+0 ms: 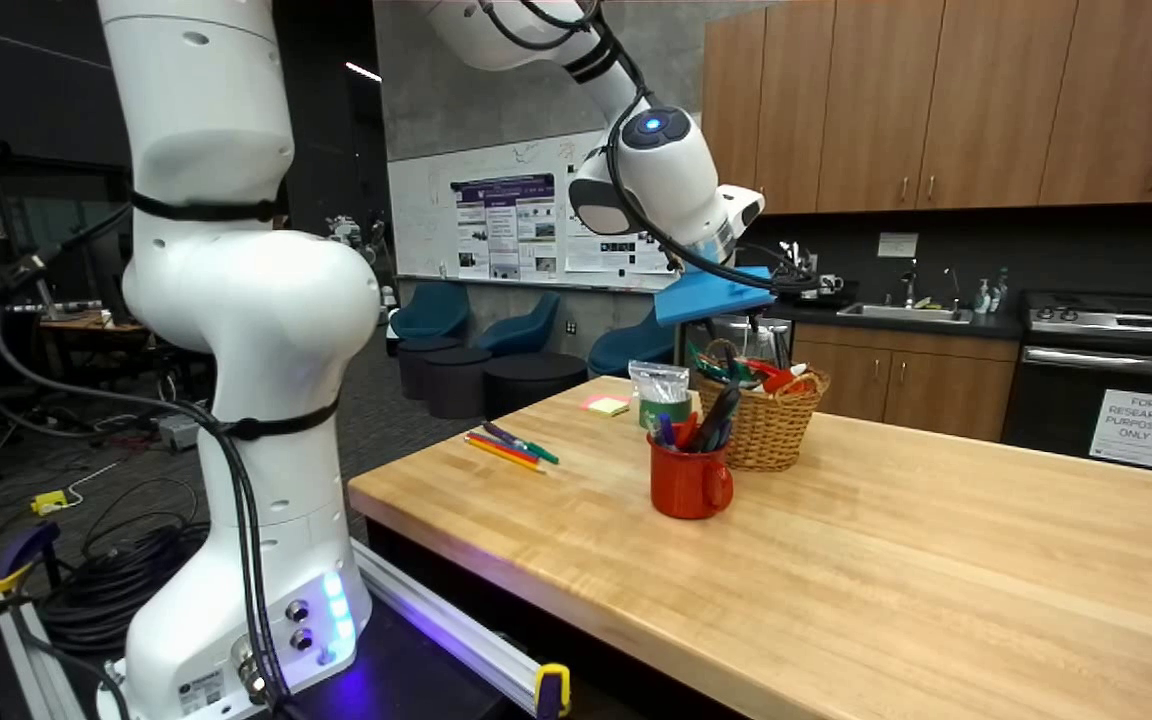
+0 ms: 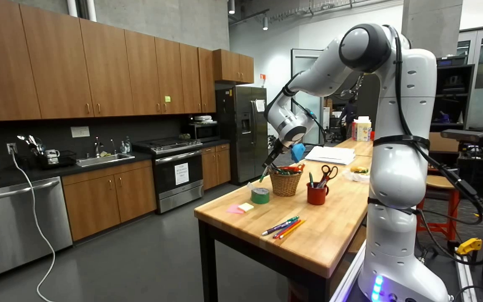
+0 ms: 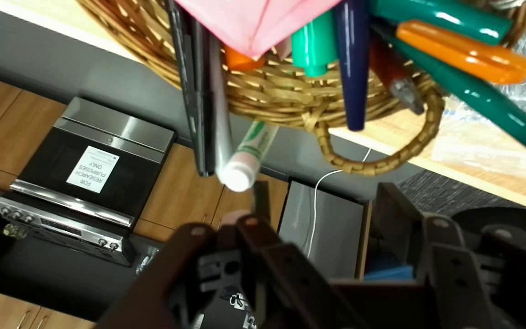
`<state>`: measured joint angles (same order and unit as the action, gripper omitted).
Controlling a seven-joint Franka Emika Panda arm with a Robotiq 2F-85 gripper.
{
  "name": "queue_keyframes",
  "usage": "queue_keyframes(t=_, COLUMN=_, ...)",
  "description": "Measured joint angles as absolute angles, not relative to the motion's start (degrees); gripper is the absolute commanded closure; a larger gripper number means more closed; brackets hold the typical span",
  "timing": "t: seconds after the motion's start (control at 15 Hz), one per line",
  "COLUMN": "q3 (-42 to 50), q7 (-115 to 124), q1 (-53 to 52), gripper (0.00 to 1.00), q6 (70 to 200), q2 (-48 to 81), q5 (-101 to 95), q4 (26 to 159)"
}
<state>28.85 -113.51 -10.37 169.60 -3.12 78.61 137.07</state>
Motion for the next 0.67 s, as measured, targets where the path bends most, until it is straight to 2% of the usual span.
queue_keyframes(t=0.13, q3=28.8, q7=-114.2, q1=-10.4, gripper=0.0, q6=169.8, q2=-3.1, q5=78.8, q4=137.1)
queue_keyframes(t=0.67, q3=27.5, q7=-114.2, q1=-10.7, gripper=0.0, q6=169.9, q2=-2.9, q5=78.7, q4=137.1)
